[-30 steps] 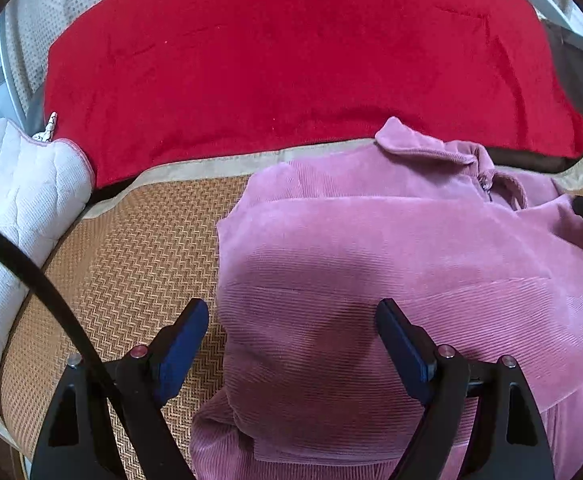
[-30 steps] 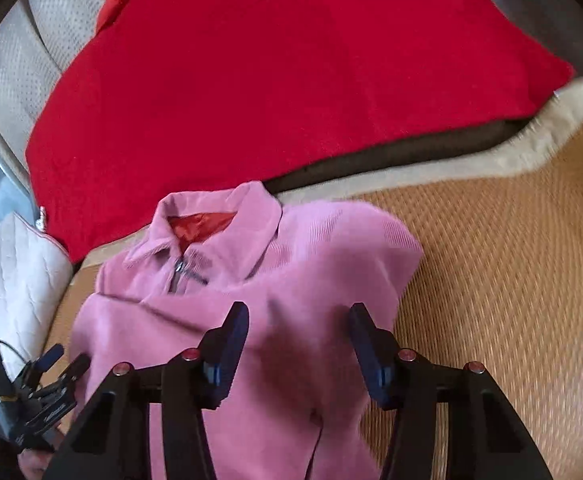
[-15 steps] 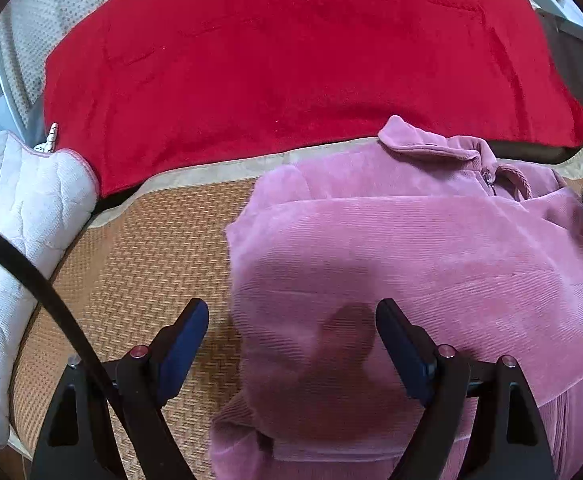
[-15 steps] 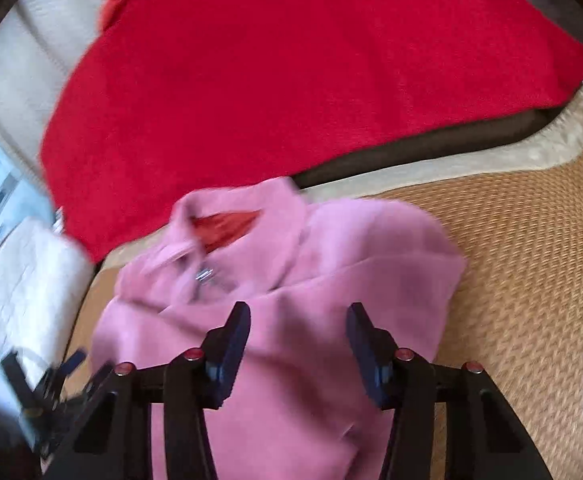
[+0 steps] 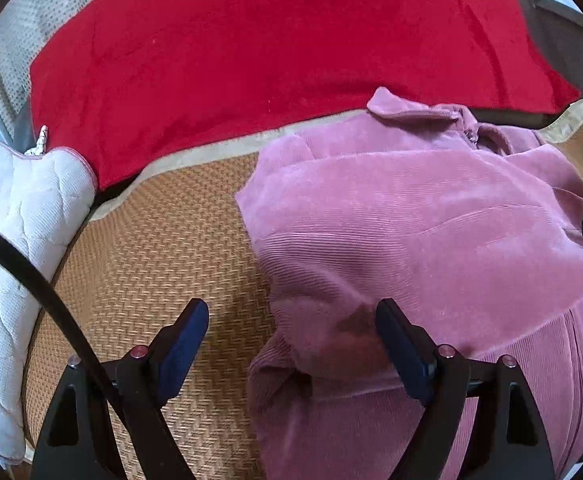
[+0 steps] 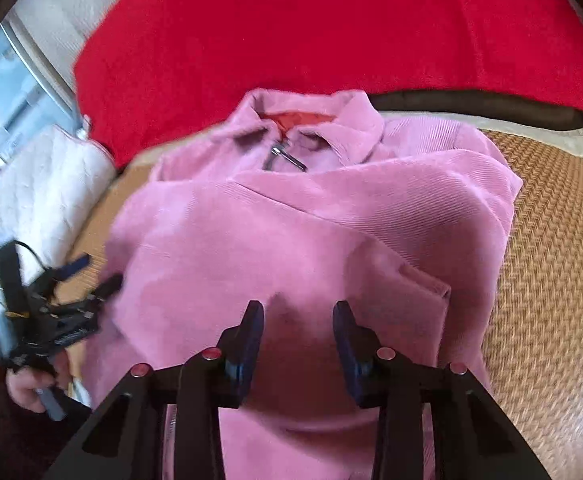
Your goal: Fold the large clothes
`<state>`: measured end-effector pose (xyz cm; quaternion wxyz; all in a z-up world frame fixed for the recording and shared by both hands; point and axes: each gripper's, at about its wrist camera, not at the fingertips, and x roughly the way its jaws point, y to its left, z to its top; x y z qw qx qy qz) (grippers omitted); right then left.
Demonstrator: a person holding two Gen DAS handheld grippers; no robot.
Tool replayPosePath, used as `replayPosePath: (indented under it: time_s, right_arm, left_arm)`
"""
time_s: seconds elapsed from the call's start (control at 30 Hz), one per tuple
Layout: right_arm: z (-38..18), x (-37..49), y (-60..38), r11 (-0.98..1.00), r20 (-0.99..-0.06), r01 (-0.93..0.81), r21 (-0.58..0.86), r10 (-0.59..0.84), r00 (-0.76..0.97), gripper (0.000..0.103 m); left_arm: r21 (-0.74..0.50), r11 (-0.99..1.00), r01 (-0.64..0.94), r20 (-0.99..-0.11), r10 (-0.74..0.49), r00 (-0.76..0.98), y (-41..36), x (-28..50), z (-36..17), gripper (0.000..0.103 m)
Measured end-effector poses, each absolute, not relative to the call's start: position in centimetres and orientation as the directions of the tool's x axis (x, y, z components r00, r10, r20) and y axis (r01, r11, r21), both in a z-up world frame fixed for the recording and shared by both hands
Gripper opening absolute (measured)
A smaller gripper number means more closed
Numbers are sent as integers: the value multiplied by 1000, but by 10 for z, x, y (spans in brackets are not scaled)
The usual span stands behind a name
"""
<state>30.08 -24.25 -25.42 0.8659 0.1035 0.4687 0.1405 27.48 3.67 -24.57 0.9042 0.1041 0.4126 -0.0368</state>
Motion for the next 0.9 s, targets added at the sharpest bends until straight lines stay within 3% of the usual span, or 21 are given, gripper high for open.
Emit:
replayPosePath:
  time_s: [0.23, 0.3, 0.4, 0.63, 0.9]
  right_arm:
    - [-271, 280, -223, 950, -797, -165, 264, 311, 518, 40]
    - [-267, 276, -228, 940, -788, -149, 307, 338, 514, 41]
    - [-264, 257, -243, 907, -749, -120, 404, 403, 526, 63]
    - [-269, 201, -268, 872, -717, -101, 479, 454, 529, 63]
    - [-287, 136, -290, 889, -805, -51, 455, 435, 405, 67]
  left_arm:
    - [140, 968, 210, -788, -19, 615, 36, 274, -256, 86]
    - [101, 970, 220, -786, -58, 616, 44, 269, -250, 86]
    - [68, 969, 236, -781, -95, 617, 55, 257, -249, 86]
    - [34, 964, 262, -793, -134, 594, 83, 209, -256, 86]
    - [-29, 960, 277, -808, -186, 559, 98, 143, -267, 86]
